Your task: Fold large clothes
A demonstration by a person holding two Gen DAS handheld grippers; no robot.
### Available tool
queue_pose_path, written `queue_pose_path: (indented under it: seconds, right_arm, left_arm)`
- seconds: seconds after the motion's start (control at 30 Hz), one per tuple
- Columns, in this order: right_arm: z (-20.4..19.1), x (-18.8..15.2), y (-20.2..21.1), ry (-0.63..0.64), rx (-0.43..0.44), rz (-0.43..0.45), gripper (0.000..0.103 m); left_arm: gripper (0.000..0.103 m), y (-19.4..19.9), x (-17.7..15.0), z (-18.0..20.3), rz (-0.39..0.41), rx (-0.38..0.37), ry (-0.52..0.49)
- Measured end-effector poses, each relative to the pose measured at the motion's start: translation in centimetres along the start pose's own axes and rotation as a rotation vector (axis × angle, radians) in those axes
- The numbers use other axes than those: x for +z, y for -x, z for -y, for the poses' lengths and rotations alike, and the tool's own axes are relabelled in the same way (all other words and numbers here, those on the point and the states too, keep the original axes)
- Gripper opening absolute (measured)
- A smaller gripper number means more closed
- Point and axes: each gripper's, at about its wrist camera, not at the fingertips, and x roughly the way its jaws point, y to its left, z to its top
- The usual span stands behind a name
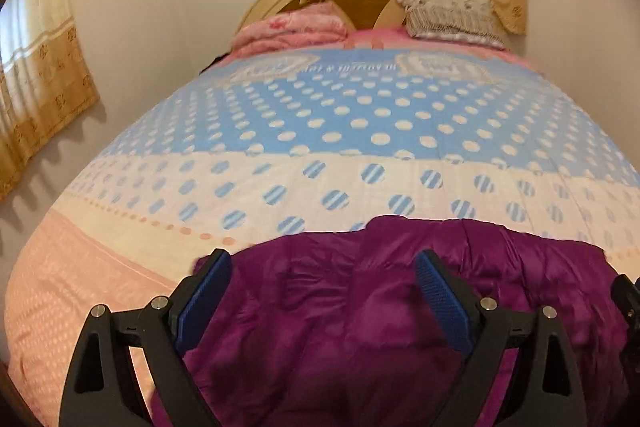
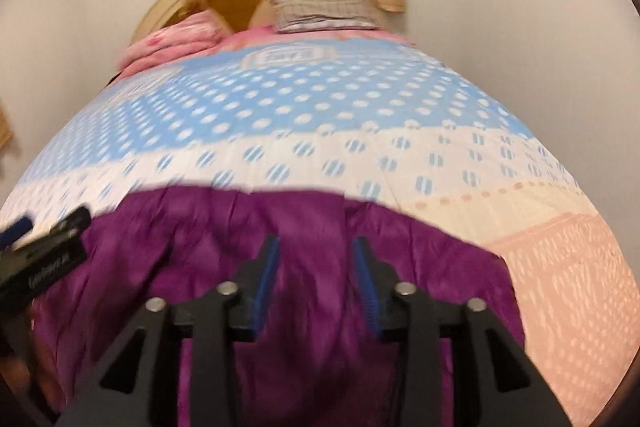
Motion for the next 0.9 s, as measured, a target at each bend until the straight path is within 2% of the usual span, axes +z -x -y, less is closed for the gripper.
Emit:
queue_pose_path:
  seconds: [0.1, 0.23, 0.5, 0.9]
  right_arm:
    - [-0.9, -0.6, -3.0, -0.003, 0.027, -0.058, 0.044]
    - [-1.6, -3.0, -5.0, 0.050, 0.003, -0.097, 0.045]
    - [-1.2, -3.4, -5.9, 0.039, 0.023, -0.106, 0.051]
    - [-1.8, -3.6, -6.5, 0.062, -0.007, -0.114, 0.054]
  left_arm:
    - [0.093, -2.1, -1.6, 1.7, -0.053, -0.012, -0.046]
    - [0.093, -4.6, -4.3, 2.7, -0.125, -0.024, -0.073]
    - [0.097, -5.5, -4.7, 1.9, -0.136, -0.041, -0.027]
    - [0.098, -5.7, -4.8, 1.9, -0.145, -0.048, -0.019]
